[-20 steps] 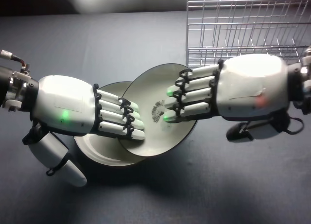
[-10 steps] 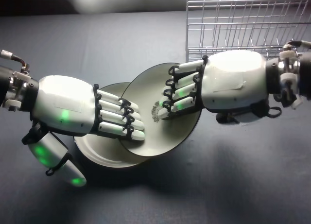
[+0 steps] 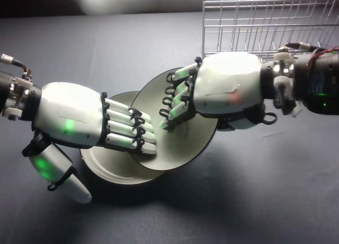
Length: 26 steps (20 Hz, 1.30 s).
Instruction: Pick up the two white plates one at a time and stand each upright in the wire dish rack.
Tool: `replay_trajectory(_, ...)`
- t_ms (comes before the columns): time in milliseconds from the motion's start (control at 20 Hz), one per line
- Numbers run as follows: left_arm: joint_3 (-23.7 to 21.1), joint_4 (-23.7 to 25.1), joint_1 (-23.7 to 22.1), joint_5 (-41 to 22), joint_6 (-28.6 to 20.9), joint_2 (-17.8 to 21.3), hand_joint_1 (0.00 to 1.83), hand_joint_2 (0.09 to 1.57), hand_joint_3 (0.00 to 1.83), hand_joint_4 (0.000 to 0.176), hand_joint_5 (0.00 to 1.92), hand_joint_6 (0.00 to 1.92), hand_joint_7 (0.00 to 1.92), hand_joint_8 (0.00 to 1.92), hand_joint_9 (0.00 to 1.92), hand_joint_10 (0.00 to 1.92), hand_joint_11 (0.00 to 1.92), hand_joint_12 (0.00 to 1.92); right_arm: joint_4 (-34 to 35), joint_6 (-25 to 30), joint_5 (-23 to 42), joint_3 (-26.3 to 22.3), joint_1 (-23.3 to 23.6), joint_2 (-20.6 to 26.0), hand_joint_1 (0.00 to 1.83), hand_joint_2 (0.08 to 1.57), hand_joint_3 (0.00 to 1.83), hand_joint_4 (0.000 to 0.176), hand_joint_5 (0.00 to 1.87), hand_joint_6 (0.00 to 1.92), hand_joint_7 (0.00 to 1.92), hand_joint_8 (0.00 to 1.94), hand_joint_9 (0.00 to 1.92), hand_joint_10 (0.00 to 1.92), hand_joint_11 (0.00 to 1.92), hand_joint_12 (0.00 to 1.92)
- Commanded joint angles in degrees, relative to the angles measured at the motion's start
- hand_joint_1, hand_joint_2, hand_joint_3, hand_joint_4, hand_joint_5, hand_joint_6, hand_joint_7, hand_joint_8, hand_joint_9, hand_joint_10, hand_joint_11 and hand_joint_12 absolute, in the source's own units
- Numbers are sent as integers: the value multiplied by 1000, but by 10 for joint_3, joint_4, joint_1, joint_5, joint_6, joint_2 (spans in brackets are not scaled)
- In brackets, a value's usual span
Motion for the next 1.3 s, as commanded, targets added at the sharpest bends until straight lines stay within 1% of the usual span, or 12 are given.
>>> replay_trajectory(0, 3, 12, 6, 5, 2, -5, 0, 1112, 2, 0, 12, 3, 0, 0, 0, 0, 0, 0, 17, 1, 23, 3, 2, -1, 1431, 1039, 0, 0, 740, 12, 784, 7, 788, 26, 474, 976)
replay_trajectory(100, 4, 12, 5, 5, 2, -5, 0, 1116, 3, 0, 24, 7, 15, 6, 0, 0, 0, 0, 17, -1, 21, 4, -1, -5, 1390, 1065, 2, 0, 860, 18, 882, 10, 885, 24, 591, 914)
replay_trajectory(150, 5, 12, 5, 5, 2, -5, 0, 1109, 0, 0, 21, 5, 12, 4, 0, 0, 0, 0, 17, -1, 18, 5, -2, -7, 1216, 1124, 0, 0, 930, 810, 963, 2, 955, 12, 716, 822)
replay_trajectory(200, 5, 12, 5, 5, 2, -6, 0, 1114, 2, 0, 25, 6, 13, 4, 0, 0, 0, 0, 17, -1, 18, 6, -3, -9, 1344, 1121, 0, 0, 959, 981, 1022, 633, 914, 925, 791, 831)
replay_trajectory(250, 6, 12, 5, 5, 2, -5, 0, 1117, 3, 0, 22, 5, 6, 1, 0, 0, 0, 0, 17, -1, 18, 8, -3, -10, 1364, 1127, 0, 0, 928, 1076, 976, 862, 865, 1174, 798, 872)
replay_trajectory(350, 6, 12, 5, 5, 3, -5, 0, 1122, 5, 0, 1, 0, 0, 0, 0, 0, 0, 0, 17, -2, 18, 10, -6, -11, 1376, 1106, 0, 0, 947, 1035, 1025, 873, 897, 1149, 822, 912)
replay_trajectory(450, 6, 12, 6, 5, 3, -5, 0, 1113, 0, 0, 22, 7, 14, 4, 2, 0, 1, 0, 17, -2, 18, 10, -8, -11, 1388, 1069, 0, 0, 1001, 908, 1117, 767, 1001, 986, 899, 875)
replay_trajectory(700, -13, -5, -8, 3, 3, 19, 0, 1105, 0, 0, 2, 0, 7, 0, 0, 0, 0, 0, 17, -2, 26, 10, -9, -11, 1389, 1064, 0, 0, 1017, 863, 1105, 749, 1032, 993, 913, 880)
replay_trajectory(850, -40, -45, -26, 3, 3, 52, 0, 1110, 0, 0, 0, 0, 2, 1, 0, 0, 0, 0, 17, -2, 28, 10, -9, -10, 1388, 1073, 0, 0, 974, 904, 1078, 784, 1043, 1011, 905, 870)
replay_trajectory(900, -49, -64, -33, 2, 3, 65, 0, 1111, 0, 0, 6, 2, 0, 0, 0, 0, 0, 0, 17, -2, 29, 10, -9, -9, 1475, 1059, 3, 0, 995, 818, 1114, 666, 1104, 819, 854, 1365)
replay_trajectory(950, -57, -80, -38, 0, 3, 76, 0, 1111, 0, 0, 0, 0, 0, 0, 0, 0, 0, 0, 17, -2, 31, 10, -9, -9, 1492, 1057, 2, 0, 1001, 801, 1128, 634, 1100, 793, 850, 1462)
replay_trajectory(1250, -116, -122, -67, -5, 0, 157, 0, 1135, 10, 0, 31, 10, 5, 2, 0, 0, 0, 0, 41, -1, 62, 6, 6, -1, 1497, 1066, 2, 0, 993, 841, 1068, 744, 1071, 821, 840, 1480)
